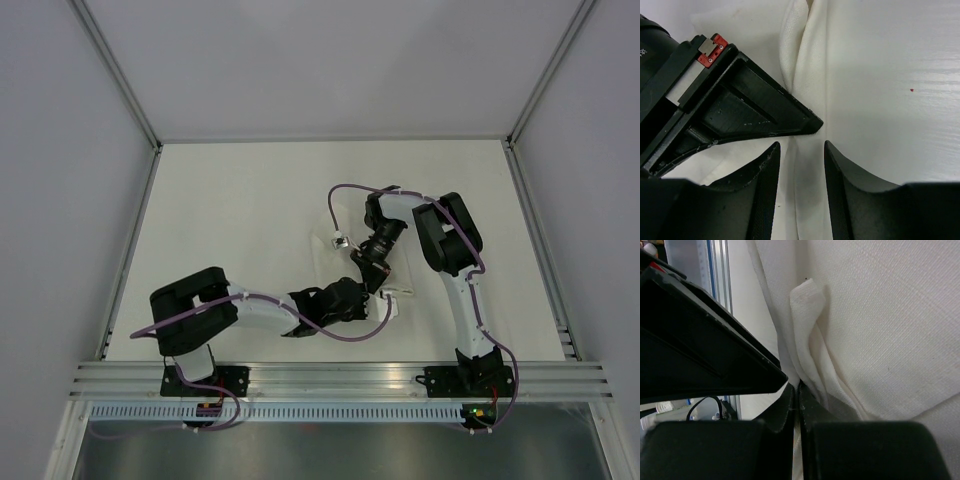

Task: Fold the napkin, place the utensils inside, and roll it up
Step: Roll the napkin with the utensil

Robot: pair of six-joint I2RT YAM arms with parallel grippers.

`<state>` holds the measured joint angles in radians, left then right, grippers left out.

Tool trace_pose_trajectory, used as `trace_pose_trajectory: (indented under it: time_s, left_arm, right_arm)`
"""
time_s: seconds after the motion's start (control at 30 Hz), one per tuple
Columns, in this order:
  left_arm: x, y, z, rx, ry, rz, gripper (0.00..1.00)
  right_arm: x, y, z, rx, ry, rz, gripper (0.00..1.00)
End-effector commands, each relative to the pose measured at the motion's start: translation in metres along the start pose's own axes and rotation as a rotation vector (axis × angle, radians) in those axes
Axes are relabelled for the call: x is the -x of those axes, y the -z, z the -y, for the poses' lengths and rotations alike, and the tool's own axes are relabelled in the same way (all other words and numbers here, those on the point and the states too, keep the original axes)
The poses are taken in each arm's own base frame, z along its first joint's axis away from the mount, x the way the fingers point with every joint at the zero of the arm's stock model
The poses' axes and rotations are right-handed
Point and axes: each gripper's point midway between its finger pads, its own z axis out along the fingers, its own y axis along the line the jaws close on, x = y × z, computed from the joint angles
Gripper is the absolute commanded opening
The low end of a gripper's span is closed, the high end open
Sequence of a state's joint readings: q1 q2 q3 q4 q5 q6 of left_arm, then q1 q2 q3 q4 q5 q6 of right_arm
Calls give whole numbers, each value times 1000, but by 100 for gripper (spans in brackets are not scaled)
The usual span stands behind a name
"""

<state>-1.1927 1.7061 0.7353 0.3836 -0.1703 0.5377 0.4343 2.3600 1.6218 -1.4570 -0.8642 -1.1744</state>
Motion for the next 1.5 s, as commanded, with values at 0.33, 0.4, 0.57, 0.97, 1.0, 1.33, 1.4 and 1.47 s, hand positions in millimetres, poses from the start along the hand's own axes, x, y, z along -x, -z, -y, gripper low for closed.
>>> trace_pose_trajectory:
  time_s: [0.33, 0.4, 0.57, 0.97, 1.0, 1.33, 1.4, 1.47]
  left_arm:
    - [-3, -19, 4, 0, -77, -3, 47]
    - [-9, -20, 6, -8, -81, -22, 48]
    - [-24, -23, 4, -23, -62, -59, 47]
    - [-39, -22, 38, -239, 19, -116, 2]
    - [-42, -20, 43, -268, 30, -133, 2]
    - [-27, -12, 53, -443, 223, -103, 2]
    - [-27, -11, 53, -469, 255, -99, 2]
    - [-25, -10, 54, -496, 288, -95, 2]
  right_arm:
    - [0, 0, 19, -28, 50, -5, 6]
    - [0, 0, 18, -25, 48, -9, 6]
    - [-1, 0, 18, -20, 44, -10, 6]
    - [-2, 0, 17, -11, 47, -12, 5]
    - [-2, 1, 17, -13, 48, -11, 6]
    - [29, 38, 11, -148, 107, 90, 45]
    - [37, 49, 9, -172, 116, 129, 49]
    - [46, 65, 6, -204, 122, 174, 53]
